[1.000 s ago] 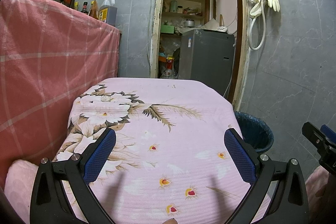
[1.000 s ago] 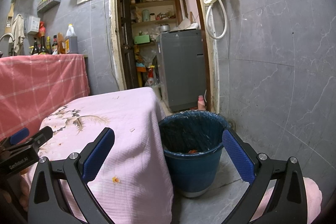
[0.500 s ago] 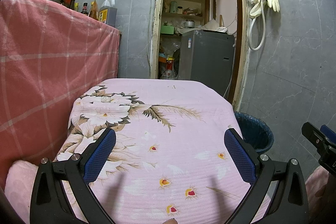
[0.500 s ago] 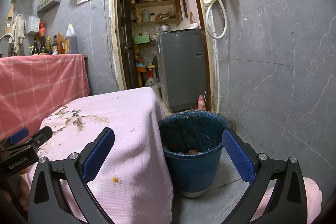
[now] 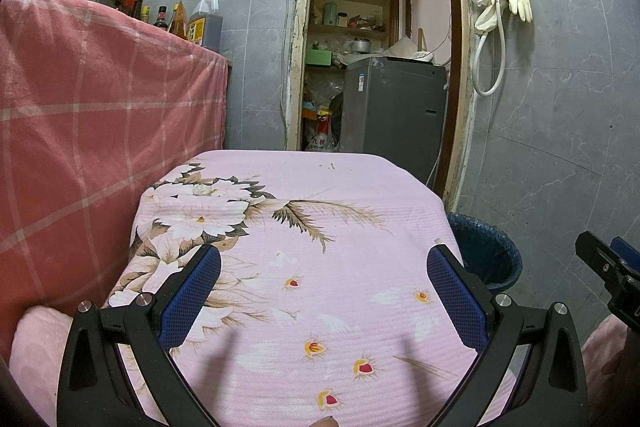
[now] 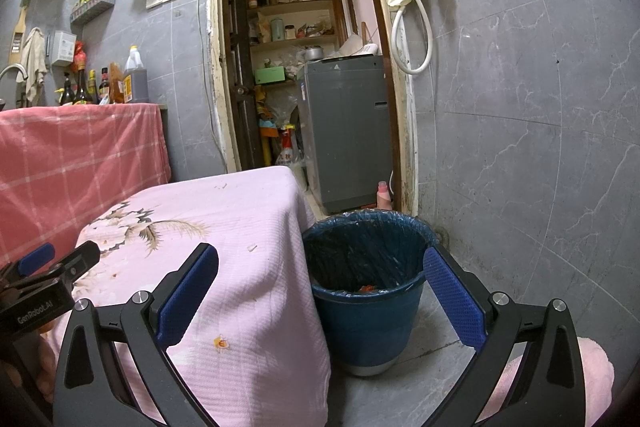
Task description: Collect trash
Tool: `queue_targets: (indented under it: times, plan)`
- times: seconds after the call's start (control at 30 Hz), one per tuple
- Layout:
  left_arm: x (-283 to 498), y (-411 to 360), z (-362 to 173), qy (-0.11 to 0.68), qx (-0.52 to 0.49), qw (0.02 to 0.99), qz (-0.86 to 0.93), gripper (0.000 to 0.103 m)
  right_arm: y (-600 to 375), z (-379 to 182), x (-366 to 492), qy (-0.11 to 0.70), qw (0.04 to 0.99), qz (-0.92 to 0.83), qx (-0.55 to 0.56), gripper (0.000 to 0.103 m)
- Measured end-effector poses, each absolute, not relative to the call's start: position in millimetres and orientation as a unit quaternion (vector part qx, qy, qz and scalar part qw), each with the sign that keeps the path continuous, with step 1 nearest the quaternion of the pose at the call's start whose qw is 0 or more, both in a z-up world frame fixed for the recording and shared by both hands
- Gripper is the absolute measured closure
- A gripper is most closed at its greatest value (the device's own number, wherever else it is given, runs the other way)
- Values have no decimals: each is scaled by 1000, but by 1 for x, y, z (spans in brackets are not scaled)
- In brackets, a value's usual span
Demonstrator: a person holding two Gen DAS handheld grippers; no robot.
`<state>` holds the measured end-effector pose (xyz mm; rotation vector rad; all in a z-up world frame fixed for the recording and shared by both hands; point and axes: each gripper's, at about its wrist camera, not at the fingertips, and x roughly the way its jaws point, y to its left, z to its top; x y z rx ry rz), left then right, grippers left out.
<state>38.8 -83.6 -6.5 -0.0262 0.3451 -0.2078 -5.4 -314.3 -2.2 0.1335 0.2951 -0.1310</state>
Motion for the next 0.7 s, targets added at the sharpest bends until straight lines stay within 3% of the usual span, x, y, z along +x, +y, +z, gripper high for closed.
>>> queue_targets:
  times: [0.7]
  plan:
    - [41,-79,-5,175,-15,979,-102,2,-314,-2,-6,147,985,-65,66,0]
